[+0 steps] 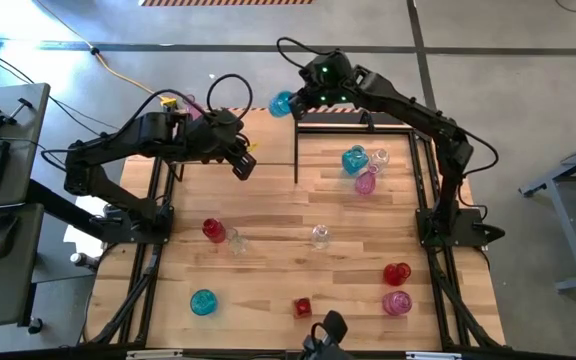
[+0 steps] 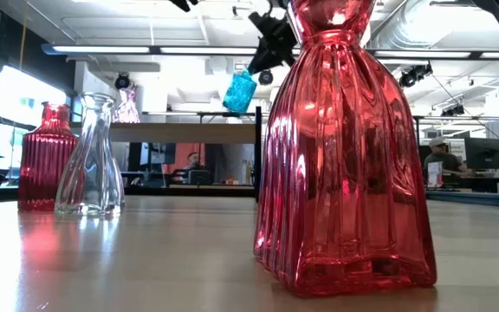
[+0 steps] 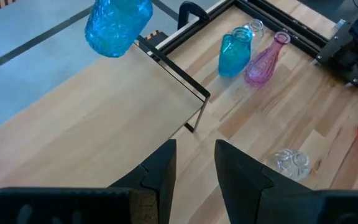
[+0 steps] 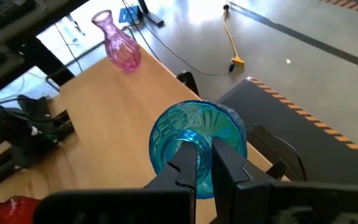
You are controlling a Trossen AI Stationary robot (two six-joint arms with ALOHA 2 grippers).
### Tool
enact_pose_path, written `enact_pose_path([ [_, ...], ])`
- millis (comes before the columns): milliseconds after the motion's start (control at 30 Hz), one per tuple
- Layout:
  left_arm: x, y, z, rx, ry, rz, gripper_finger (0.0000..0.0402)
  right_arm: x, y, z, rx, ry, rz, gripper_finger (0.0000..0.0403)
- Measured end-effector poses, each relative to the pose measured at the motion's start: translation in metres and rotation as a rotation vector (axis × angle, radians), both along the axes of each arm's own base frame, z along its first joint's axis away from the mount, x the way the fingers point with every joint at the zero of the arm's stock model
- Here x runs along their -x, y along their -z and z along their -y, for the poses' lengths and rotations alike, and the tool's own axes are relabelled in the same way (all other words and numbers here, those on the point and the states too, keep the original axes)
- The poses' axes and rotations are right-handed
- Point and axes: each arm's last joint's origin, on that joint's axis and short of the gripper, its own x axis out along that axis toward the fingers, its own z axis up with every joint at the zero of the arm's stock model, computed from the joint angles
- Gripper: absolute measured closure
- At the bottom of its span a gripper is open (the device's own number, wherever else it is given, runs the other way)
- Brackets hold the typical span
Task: Sort vases onto shelf
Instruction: Put the center blue vase on the shelf
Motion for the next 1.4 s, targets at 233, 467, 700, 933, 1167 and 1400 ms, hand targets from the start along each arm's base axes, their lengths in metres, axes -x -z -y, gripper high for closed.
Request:
enact_pose_path([
  [233, -0.01, 0.007, 0.0, 0.016, 0.021, -0.034, 0.0301, -0.006, 0.018, 0.009, -0.031, 0.007, -0.045, 0.0403],
  [467, -0.022, 0.017, -0.001, 0.029, 0.03, -0.074, 0.0301, -0.009, 0.022, 0.009, -0.048, -0.011, -0.052, 0.0403],
  [700, -0.022, 0.018, -0.001, 0.039, 0.038, -0.077, 0.0301, -0.007, 0.025, 0.008, -0.057, -0.018, -0.086, 0.0403],
  [933, -0.022, 0.018, -0.001, 0.039, 0.038, -0.077, 0.0301, -0.01, 0.026, 0.004, -0.054, -0.03, -0.09, 0.0402],
  [1167, -0.022, 0.018, -0.001, 0.039, 0.038, -0.077, 0.0301, -0.012, 0.027, 0.003, -0.055, -0.037, -0.092, 0.0402],
  [1400, -0.022, 0.018, -0.001, 0.039, 0.038, -0.077, 0.0301, -0.017, 0.035, 0.006, -0.058, -0.035, -0.097, 0.0402],
])
